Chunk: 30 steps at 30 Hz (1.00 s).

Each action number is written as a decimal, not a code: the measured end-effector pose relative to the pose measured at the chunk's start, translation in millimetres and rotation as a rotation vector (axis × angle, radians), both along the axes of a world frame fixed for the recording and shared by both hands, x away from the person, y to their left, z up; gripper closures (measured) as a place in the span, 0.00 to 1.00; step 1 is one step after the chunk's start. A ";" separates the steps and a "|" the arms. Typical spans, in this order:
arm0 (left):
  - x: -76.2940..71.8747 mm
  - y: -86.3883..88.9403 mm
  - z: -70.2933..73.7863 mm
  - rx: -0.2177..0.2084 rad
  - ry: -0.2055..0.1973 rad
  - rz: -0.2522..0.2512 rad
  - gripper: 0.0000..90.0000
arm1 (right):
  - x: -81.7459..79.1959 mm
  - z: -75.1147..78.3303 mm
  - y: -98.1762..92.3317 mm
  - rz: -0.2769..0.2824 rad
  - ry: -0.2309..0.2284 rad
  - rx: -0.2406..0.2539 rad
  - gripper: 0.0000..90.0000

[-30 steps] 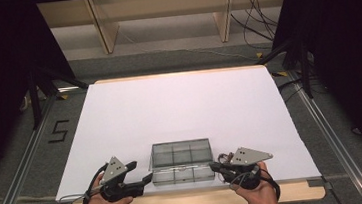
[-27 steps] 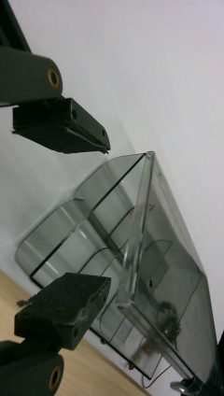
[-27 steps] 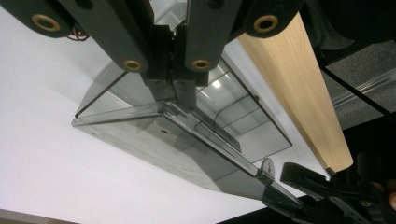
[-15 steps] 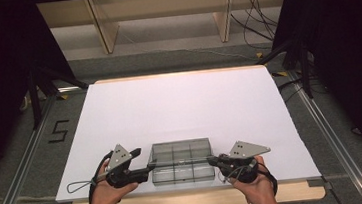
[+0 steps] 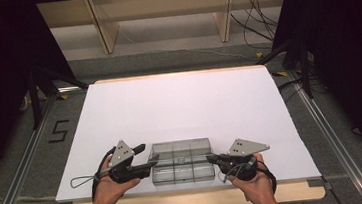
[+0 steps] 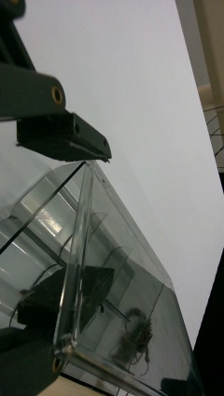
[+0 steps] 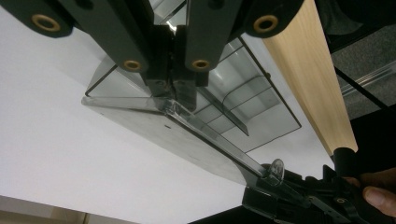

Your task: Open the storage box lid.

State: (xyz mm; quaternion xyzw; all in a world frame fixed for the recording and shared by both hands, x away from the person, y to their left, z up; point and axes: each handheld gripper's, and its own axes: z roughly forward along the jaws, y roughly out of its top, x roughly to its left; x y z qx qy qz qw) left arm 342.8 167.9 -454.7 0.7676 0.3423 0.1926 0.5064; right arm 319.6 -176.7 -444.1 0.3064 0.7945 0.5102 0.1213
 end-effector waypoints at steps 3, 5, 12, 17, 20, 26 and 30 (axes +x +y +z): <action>2.5 -0.7 -0.8 0.002 -0.006 -0.013 0.45 | 2.0 0.3 -0.7 0.007 -0.010 0.005 1.00; 4.3 -2.1 -1.1 0.013 -0.023 -0.035 0.46 | 0.7 0.5 -0.7 0.000 -0.003 0.006 1.00; 8.3 -5.1 -0.6 0.014 -0.044 -0.048 0.52 | 2.4 -0.6 -5.9 -0.006 -0.024 -0.018 0.95; 11.4 -6.2 1.0 -0.002 -0.044 -0.043 0.56 | -0.1 -1.5 -8.3 -0.024 0.013 -0.015 0.85; 15.4 -8.5 1.3 -0.008 -0.046 -0.047 0.58 | -1.5 -3.2 -11.9 -0.056 0.015 -0.032 0.73; 21.3 -14.8 1.9 0.003 -0.052 -0.061 0.60 | -5.4 -6.0 -15.2 -0.098 0.049 -0.007 0.60; 23.8 -15.0 2.8 0.004 -0.049 -0.058 0.60 | -6.5 -7.4 -17.4 -0.103 0.039 -0.017 0.57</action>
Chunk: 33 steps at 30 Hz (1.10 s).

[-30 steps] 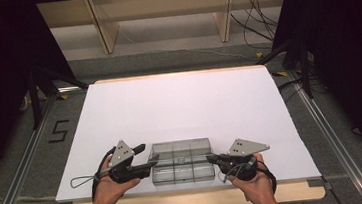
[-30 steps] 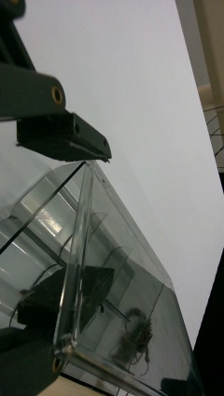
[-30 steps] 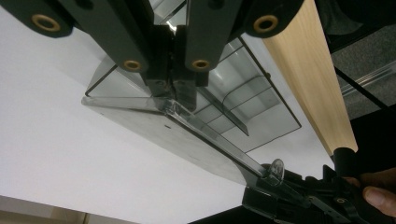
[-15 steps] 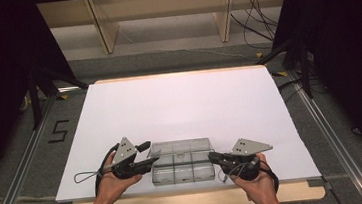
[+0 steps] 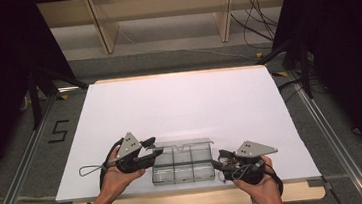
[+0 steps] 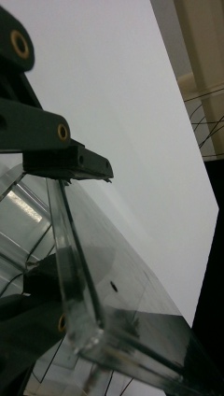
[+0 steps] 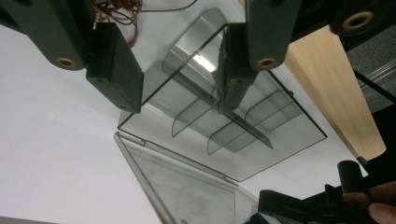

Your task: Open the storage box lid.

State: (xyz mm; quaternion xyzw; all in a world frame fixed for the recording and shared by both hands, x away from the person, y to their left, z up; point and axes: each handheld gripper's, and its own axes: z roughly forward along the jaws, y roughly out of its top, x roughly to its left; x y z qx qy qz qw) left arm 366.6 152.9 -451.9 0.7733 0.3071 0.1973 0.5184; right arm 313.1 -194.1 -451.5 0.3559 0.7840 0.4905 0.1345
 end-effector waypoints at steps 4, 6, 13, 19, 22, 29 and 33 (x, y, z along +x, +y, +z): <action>3.4 1.3 0.0 -0.013 0.004 0.000 0.63 | -6.0 -3.1 -1.0 0.013 0.008 -0.002 0.53; 4.8 2.0 -0.2 -0.012 0.000 -0.001 0.63 | -7.3 -3.5 -1.8 0.023 0.020 -0.001 0.52; 9.8 2.9 -0.7 -0.021 0.006 -0.001 0.65 | -13.9 -6.9 -7.2 0.026 0.044 0.000 0.51; 15.9 3.3 -3.8 -0.030 0.022 -0.005 0.65 | -16.0 -8.8 -9.7 0.011 0.046 0.000 0.51; 18.0 3.4 -5.5 -0.030 0.031 -0.004 0.66 | -16.7 -9.3 -9.9 0.015 0.044 -0.004 0.51; 21.8 3.7 -6.7 -0.028 0.035 0.003 0.67 | -15.8 -10.7 -10.1 0.036 0.029 -0.016 0.50; 25.0 3.6 -7.3 -0.033 0.037 0.005 0.67 | -16.1 -12.1 -8.5 0.039 0.043 -0.009 0.49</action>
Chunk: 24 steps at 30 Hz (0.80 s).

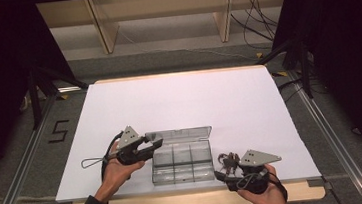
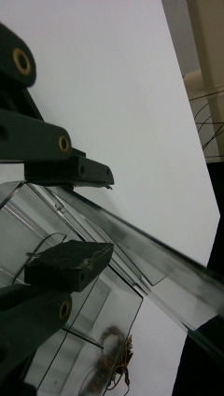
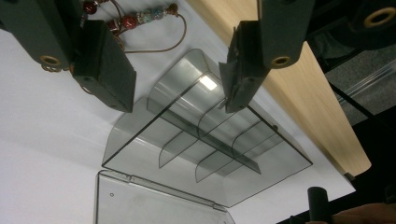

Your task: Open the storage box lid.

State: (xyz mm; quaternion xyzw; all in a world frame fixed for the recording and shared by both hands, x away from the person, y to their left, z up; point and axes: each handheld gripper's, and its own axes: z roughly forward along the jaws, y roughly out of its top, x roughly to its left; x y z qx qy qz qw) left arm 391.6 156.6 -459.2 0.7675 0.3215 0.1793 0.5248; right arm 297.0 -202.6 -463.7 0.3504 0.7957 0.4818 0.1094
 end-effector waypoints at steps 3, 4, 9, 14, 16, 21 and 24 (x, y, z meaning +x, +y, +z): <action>2.1 0.1 -0.9 -0.014 0.009 0.001 0.68 | -0.7 -0.6 1.4 0.003 0.009 -0.012 0.48; 2.9 0.1 -0.8 -0.013 0.013 0.002 0.68 | -2.3 -0.8 3.4 -0.002 0.032 -0.006 0.47; 6.2 0.3 -2.1 -0.027 0.026 0.007 0.68 | -1.2 -2.7 4.1 0.011 0.026 -0.031 0.46; 8.5 0.2 -3.0 -0.030 0.026 0.010 0.68 | -3.2 -4.5 7.4 0.015 0.055 -0.037 0.46; 9.4 0.5 -3.0 -0.021 0.025 0.006 0.68 | -2.9 -4.8 7.6 0.019 0.053 -0.036 0.46; 13.0 1.1 -5.0 -0.022 0.029 -0.001 0.69 | -1.7 -6.2 7.3 0.013 0.042 -0.045 0.46; 14.5 0.5 -6.5 -0.033 0.038 0.011 0.70 | -0.4 -6.5 6.9 0.032 0.027 -0.056 0.46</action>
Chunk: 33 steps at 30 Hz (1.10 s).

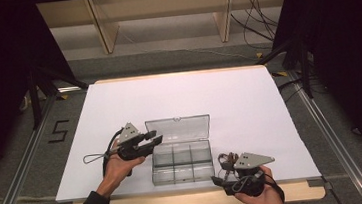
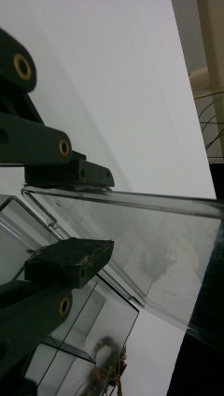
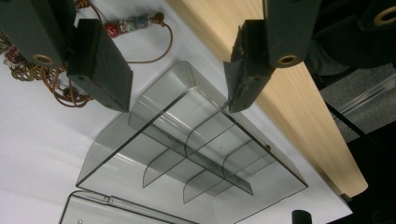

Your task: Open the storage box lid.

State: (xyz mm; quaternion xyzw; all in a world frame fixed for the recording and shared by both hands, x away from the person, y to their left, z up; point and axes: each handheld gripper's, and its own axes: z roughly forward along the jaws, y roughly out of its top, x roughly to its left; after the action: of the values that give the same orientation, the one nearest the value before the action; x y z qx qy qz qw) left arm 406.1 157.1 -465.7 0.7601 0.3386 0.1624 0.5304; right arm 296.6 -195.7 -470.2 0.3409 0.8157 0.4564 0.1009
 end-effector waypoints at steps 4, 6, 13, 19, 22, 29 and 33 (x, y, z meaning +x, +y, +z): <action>1.2 0.6 -0.6 0.020 -0.007 -0.003 0.70 | -2.9 -0.1 2.4 -0.016 0.044 0.011 0.46; 2.3 0.1 -2.0 0.006 -0.002 0.002 0.71 | -1.8 -1.2 2.1 -0.011 0.033 0.001 0.46; 4.8 1.7 -3.0 0.011 -0.001 0.002 0.72 | -1.3 -2.5 3.5 0.007 0.042 0.007 0.46; 6.6 2.5 -4.2 0.009 0.004 0.001 0.72 | -1.9 -3.3 5.0 0.005 0.060 0.005 0.46; 6.8 1.9 -5.0 -0.003 0.015 0.009 0.72 | -0.7 -3.8 4.3 0.009 0.038 -0.005 0.46; 8.1 2.2 -7.8 -0.003 0.023 0.007 0.72 | 0.2 -4.6 4.7 0.026 0.047 0.004 0.46; 8.2 2.6 -9.4 0.008 0.032 0.012 0.73 | 0.1 -4.7 5.1 0.026 0.046 0.005 0.46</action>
State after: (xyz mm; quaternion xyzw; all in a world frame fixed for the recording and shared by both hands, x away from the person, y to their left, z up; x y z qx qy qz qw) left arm 414.3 159.7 -475.1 0.7625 0.3510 0.1549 0.5210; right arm 296.7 -190.6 -474.9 0.3408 0.8211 0.4516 0.0755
